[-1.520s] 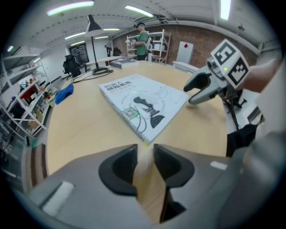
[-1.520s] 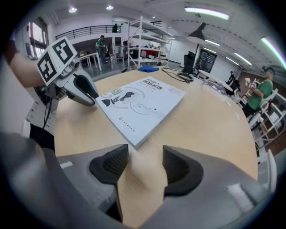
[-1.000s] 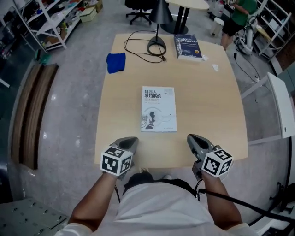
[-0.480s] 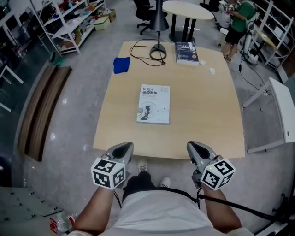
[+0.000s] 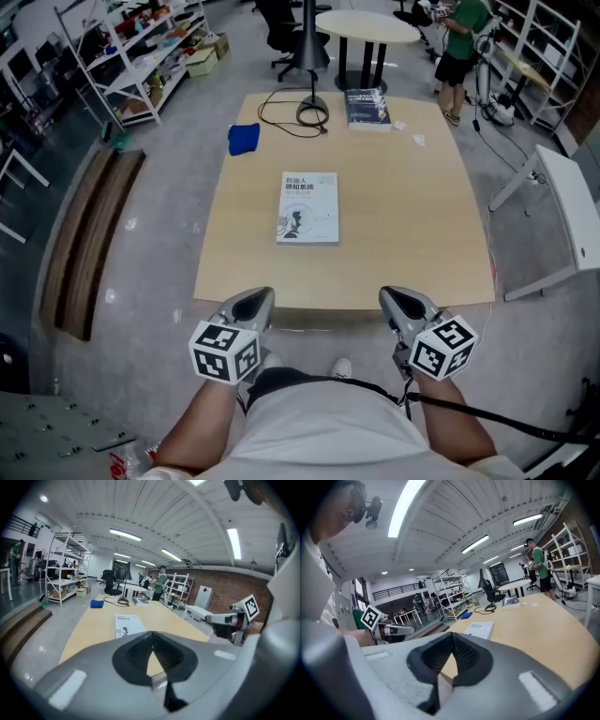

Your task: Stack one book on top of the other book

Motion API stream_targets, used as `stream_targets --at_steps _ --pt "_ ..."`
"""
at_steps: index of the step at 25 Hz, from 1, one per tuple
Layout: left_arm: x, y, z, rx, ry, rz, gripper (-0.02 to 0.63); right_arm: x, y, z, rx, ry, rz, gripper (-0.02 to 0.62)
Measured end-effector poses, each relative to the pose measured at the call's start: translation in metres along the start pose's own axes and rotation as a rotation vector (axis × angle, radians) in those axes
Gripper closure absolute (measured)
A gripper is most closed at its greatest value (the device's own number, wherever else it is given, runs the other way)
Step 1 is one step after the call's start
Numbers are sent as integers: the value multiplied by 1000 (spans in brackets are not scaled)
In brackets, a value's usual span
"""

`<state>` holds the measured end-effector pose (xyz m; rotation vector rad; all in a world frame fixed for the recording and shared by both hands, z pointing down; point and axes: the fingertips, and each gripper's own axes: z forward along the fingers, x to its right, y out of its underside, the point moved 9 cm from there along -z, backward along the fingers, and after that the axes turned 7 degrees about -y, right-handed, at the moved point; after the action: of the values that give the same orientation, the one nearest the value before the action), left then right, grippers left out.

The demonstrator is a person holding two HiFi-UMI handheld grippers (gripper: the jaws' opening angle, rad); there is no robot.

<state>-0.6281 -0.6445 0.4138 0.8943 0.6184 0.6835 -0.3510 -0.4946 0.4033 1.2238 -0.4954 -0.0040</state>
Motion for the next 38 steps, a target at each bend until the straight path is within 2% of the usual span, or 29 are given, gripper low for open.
stream_targets --at_steps 5,10,15,25,38 --pt "-18 -11 1 7 68 -9 598 -17 6 12 -33 29 8 594" --pt "-47 -8 -8 -26 60 5 598 -30 9 31 -30 66 26 594" --pt "-68 -11 -15 -13 53 30 598 -41 14 43 -31 89 23 594" --pt "-60 -8 -13 -27 106 90 598 -50 14 41 -14 126 16 594" --pt "-54 -6 -9 -22 109 129 598 -49 15 37 -5 132 5 594"
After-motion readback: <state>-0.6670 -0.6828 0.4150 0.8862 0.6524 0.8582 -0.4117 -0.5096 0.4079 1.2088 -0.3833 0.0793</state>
